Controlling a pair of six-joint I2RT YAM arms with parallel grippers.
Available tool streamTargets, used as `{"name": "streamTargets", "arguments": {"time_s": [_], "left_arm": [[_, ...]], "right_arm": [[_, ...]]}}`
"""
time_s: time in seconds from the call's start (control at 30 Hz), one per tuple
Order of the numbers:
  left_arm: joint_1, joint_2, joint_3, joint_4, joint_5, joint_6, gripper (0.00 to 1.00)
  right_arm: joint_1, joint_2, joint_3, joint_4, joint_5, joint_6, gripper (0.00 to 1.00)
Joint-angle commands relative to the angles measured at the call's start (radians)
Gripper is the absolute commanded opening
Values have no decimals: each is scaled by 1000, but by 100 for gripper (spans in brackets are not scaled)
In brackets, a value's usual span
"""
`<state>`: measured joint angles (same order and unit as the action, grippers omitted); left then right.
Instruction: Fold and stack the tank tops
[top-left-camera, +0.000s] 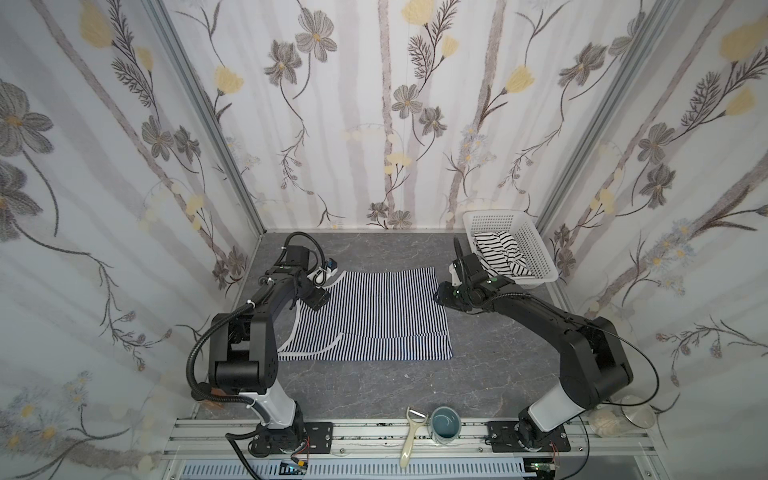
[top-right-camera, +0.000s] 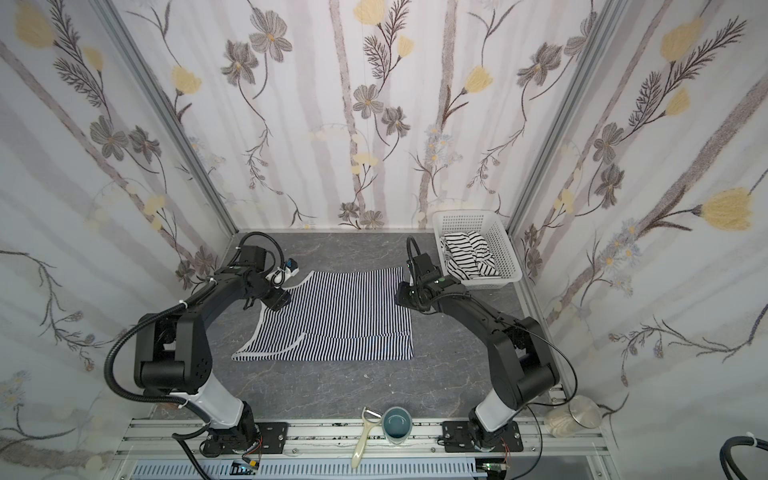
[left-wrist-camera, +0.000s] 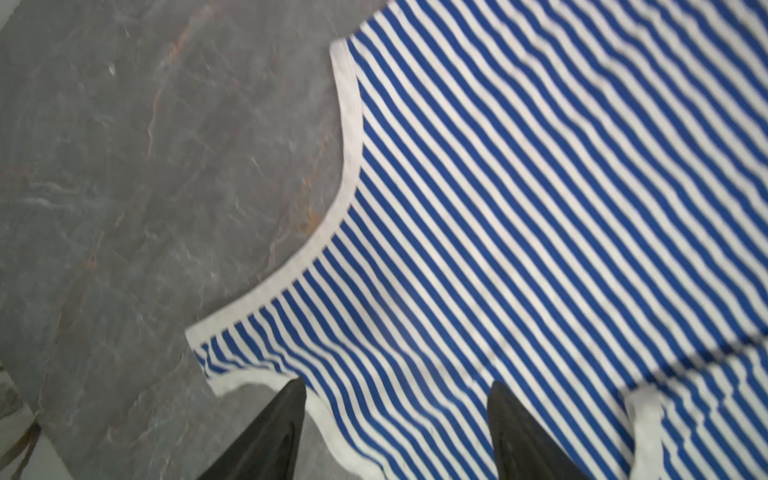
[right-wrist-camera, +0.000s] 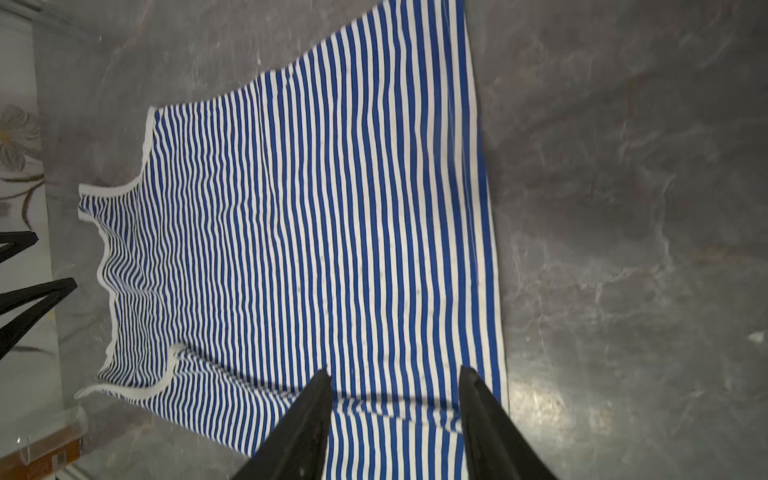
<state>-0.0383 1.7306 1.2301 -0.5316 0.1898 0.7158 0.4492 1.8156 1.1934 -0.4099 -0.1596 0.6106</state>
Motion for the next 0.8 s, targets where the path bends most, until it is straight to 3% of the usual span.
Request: {"name": "streamTargets", "arguments": {"time_s": [0.0, 0.17, 0.33, 0.77], "left_arm": [[-11, 134, 168, 36, 46, -199, 72], [-34, 345, 382, 36, 29, -308, 72], [-55, 442, 461, 36, 60, -352, 72], [-57, 447, 448, 45, 154, -434, 71]], "right_arm": [[-48, 143, 187, -27, -10, -67, 51], [-136, 396, 500, -90, -55, -78, 51], [-159, 602, 735, -167, -92, -81, 49], [-153, 739, 790, -146, -101, -60, 47]]}}
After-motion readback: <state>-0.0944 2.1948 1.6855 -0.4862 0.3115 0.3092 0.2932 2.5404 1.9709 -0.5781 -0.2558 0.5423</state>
